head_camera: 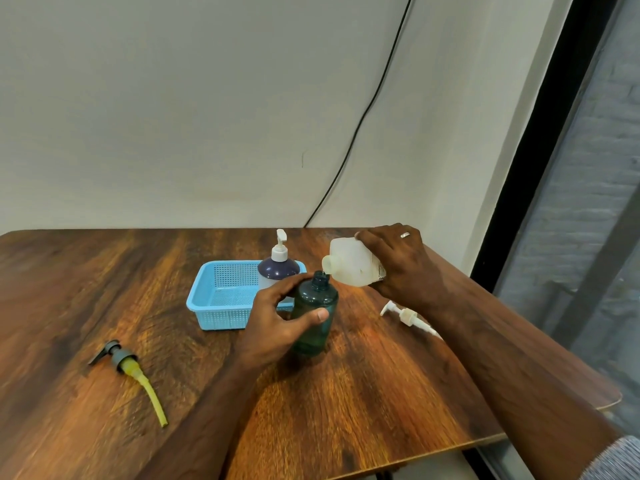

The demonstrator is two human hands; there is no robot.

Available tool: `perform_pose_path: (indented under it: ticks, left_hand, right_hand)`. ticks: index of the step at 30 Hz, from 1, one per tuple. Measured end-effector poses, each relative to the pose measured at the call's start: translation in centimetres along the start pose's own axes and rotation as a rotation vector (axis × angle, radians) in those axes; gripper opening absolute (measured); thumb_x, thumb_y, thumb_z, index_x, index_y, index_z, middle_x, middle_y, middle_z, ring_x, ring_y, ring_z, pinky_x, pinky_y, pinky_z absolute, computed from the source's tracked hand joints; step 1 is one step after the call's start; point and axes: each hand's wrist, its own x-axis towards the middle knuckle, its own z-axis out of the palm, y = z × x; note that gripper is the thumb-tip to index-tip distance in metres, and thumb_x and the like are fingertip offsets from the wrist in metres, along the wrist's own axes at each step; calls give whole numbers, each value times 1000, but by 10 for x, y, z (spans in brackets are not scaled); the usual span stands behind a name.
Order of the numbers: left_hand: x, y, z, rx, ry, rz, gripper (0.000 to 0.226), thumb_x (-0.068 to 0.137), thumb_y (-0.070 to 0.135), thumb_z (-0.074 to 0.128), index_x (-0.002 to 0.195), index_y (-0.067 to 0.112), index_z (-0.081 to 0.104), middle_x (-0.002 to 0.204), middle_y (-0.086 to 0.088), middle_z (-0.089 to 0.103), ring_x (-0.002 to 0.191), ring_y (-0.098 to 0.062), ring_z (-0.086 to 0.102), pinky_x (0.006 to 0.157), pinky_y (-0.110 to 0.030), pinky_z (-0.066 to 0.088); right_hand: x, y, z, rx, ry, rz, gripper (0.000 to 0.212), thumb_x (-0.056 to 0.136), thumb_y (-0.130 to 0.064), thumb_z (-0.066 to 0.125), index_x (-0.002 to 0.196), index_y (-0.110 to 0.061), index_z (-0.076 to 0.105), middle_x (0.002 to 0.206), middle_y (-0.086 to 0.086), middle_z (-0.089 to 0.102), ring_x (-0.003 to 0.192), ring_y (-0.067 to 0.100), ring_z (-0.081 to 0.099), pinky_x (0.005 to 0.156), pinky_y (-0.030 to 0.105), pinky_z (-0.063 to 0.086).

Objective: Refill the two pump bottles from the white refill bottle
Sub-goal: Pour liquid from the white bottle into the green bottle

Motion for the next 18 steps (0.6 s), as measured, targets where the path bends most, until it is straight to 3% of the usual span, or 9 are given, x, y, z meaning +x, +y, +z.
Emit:
perform_pose_path:
  ticks: [9,15,18]
  left_hand:
    - [-1,1,0,-6,14,12,56,72,36,86,122,39,61,123,15,65,121,-7,56,95,-29,49]
    - [-3,8,1,-8,16,15,50,70,35,83,114,44,59,118,19,65,115,1,56,76,-8,49]
    - [-2,6,1,-20,25,19,55,67,46,85,117,42,61,119,18,67,117,-2,57,87,-18,50]
  right_hand:
    - [-1,0,3,26,-8,35,67,78,-54,66,132,-23,42,126,9,62,112,32,57,92,52,44]
    - [-9,-10,7,108,70,89,77,68,-42,85,129,-19,44,123,12,62,111,32,58,92,52,47]
    - [-13,-18,11,217,43,186,76,69,-41,85,129,-23,41,123,9,62,111,31,58,93,53,46]
